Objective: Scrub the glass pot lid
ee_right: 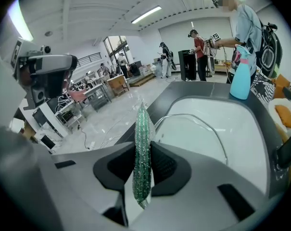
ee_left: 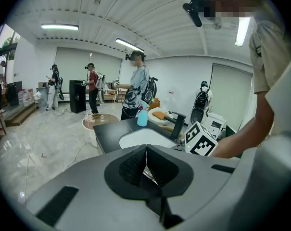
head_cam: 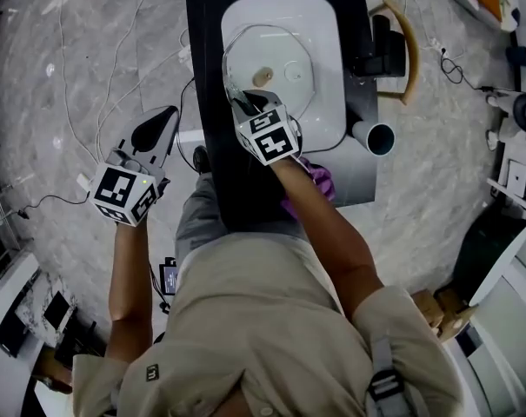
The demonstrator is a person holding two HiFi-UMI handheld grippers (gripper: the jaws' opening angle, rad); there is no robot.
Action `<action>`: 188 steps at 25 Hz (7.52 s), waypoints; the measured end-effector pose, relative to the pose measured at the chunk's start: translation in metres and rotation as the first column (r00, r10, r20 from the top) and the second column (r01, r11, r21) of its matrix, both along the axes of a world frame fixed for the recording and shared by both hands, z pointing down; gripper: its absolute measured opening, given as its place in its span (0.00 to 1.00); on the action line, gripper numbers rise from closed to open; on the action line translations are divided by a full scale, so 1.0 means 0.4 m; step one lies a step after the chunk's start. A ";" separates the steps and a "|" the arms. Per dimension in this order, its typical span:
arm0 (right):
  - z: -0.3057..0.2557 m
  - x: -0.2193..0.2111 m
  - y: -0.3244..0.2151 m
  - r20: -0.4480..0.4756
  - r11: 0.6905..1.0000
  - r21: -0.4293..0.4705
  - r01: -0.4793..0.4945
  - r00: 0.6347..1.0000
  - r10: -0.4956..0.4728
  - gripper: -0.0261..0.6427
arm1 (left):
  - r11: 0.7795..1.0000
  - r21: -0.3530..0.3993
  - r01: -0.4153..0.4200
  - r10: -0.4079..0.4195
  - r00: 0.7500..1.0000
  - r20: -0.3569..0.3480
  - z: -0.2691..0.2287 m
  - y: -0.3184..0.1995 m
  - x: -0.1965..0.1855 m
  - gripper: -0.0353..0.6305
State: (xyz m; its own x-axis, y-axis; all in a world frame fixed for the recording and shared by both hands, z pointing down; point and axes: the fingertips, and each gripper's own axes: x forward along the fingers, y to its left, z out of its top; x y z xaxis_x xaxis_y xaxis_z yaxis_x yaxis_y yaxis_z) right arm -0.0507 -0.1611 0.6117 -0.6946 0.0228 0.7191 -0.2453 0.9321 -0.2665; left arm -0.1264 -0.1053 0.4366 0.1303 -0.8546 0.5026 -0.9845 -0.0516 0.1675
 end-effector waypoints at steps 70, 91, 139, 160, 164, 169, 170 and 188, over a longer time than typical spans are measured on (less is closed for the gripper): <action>0.103 0.040 -0.024 -0.091 0.989 -0.147 0.016 0.995 -0.030 0.16 | 1.000 -0.024 -0.013 0.012 0.999 -0.041 0.076 -0.024 0.023 0.08; 0.351 0.318 -0.360 -0.376 0.955 -0.020 -0.297 0.887 0.268 0.16 | 0.998 -0.034 -0.046 0.045 0.998 -0.048 0.086 -0.062 0.065 0.08; 0.099 -0.056 -0.084 -0.098 0.995 -0.081 0.062 0.993 -0.070 0.16 | 0.999 -0.037 -0.010 0.008 0.997 -0.074 0.122 -0.010 0.013 0.08; 0.391 0.212 -0.457 -0.333 0.971 -0.057 -0.234 0.921 0.202 0.15 | 0.996 -0.077 -0.041 0.034 0.996 -0.087 0.184 -0.076 0.040 0.08; 0.391 0.209 -0.459 -0.335 0.967 -0.049 -0.249 0.916 0.219 0.15 | 0.997 -0.064 -0.035 0.030 0.997 -0.074 0.165 -0.080 0.033 0.08; 0.395 0.186 -0.462 -0.325 0.963 -0.060 -0.264 0.917 0.231 0.16 | 0.998 -0.064 -0.019 0.015 0.998 -0.064 0.162 -0.065 0.014 0.08; 0.394 0.179 -0.463 -0.320 0.962 -0.061 -0.265 0.918 0.233 0.16 | 0.998 -0.064 -0.017 0.012 0.998 -0.064 0.163 -0.060 0.013 0.08; 0.247 -0.054 -0.243 -0.198 0.994 -0.108 0.007 0.980 -0.028 0.16 | 1.000 -0.006 0.012 -0.012 0.999 -0.050 0.090 0.057 -0.047 0.08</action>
